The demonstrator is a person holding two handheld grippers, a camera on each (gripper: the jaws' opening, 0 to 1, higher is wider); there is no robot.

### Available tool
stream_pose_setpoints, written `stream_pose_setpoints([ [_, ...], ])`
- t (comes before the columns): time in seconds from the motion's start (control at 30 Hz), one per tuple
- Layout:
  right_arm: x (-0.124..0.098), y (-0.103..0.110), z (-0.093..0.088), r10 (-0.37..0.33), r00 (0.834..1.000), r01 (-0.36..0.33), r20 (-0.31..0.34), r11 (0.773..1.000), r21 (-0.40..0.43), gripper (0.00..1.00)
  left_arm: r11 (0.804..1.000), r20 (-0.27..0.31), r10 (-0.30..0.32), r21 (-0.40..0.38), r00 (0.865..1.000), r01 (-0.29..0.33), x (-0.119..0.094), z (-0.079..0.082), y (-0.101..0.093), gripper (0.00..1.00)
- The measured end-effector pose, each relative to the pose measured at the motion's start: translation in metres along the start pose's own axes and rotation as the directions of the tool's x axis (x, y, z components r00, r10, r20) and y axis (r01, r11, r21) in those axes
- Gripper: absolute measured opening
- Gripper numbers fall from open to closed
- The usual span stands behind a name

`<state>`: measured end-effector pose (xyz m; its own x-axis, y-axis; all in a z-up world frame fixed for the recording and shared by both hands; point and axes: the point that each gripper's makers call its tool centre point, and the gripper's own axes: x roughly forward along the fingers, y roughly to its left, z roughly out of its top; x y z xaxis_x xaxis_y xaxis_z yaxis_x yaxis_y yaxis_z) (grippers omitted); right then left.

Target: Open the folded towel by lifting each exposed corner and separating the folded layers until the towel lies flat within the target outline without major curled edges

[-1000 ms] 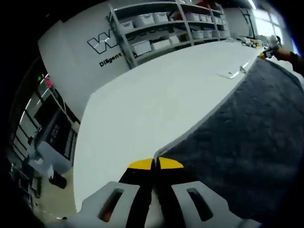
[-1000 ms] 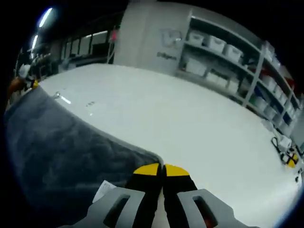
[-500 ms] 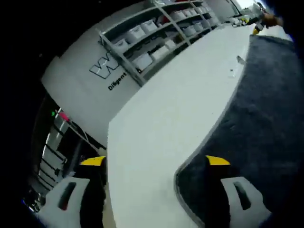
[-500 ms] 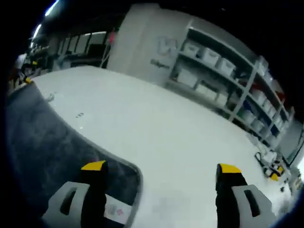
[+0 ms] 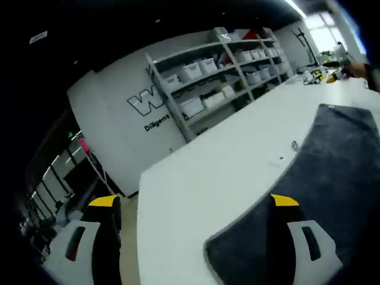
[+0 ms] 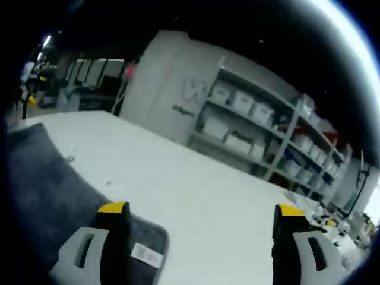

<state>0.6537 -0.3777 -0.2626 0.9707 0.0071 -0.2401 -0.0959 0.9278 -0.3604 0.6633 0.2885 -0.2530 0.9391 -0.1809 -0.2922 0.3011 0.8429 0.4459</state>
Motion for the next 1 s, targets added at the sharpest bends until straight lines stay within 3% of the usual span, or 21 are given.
stream_pose_setpoints([
  [0.13,-0.022,0.007,0.005,0.01,1.0,-0.01,0.009,0.999,0.041,1.0,0.996,-0.056,-0.03,-0.09,0.998,0.025,-0.02,-0.006,-0.008,1.0],
  [0.3,-0.054,0.015,0.027,0.019,0.996,-0.027,0.089,0.996,0.091,1.0,0.974,0.063,-0.086,-0.205,0.994,0.097,-0.055,0.014,-0.024,1.0],
  [0.37,-0.073,0.023,0.033,0.027,0.994,-0.038,0.105,0.993,0.108,1.0,0.966,0.068,-0.103,-0.233,0.992,0.116,-0.071,0.015,-0.028,1.0],
  [0.5,-0.109,0.044,0.037,0.051,0.992,-0.063,0.117,0.992,0.105,1.0,0.973,0.018,-0.133,-0.189,0.991,0.134,-0.108,0.007,-0.041,1.0],
  [0.57,-0.129,0.057,0.037,0.065,0.991,-0.078,0.12,0.991,0.104,1.0,0.968,0.05,-0.144,-0.198,0.988,0.151,-0.128,0.011,-0.045,1.0],
  [0.67,-0.153,0.082,0.037,0.098,0.987,-0.109,0.124,0.99,0.084,1.0,0.945,0.107,-0.163,-0.269,0.981,0.187,-0.156,0.019,-0.051,1.0],
  [0.77,-0.173,0.098,0.029,0.103,0.99,-0.11,0.096,0.991,0.078,1.0,0.948,0.119,-0.15,-0.264,0.982,0.177,-0.179,0.018,-0.055,1.0],
  [0.9,-0.209,0.125,0.03,0.134,0.978,-0.154,0.158,0.98,0.125,1.0,0.954,0.141,-0.126,-0.253,0.982,0.158,-0.213,0.012,-0.064,1.0],
  [1.0,-0.227,0.137,0.025,0.141,0.977,-0.163,0.158,0.977,0.138,1.0,0.952,0.159,-0.128,-0.256,0.979,0.167,-0.213,0.01,-0.061,1.0],
])
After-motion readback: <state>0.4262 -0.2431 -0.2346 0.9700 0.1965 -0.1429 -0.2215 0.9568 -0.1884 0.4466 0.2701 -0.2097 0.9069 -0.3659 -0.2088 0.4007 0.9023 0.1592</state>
